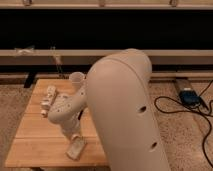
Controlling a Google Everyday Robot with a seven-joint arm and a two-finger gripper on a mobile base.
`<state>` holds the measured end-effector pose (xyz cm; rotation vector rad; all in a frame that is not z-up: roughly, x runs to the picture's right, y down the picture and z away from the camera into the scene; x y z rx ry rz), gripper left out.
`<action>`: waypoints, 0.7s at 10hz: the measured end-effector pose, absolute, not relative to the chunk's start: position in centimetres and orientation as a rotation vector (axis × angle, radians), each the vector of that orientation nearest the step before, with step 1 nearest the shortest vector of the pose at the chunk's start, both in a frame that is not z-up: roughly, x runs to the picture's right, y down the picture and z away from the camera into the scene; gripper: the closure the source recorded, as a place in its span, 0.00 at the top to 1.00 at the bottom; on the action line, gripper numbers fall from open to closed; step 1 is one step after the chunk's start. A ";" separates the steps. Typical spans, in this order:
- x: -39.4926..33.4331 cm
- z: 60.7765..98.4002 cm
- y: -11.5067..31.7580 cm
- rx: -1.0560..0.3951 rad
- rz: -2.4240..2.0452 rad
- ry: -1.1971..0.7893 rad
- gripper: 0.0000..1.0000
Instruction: Wipe the white sponge on the table
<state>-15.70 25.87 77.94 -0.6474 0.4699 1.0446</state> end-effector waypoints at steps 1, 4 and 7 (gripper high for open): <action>-14.8 78.4 25.4 -0.644 1.072 0.479 0.00; -13.3 79.8 24.4 -0.631 1.118 0.496 0.00; -14.1 81.1 22.6 -0.607 1.134 0.472 0.00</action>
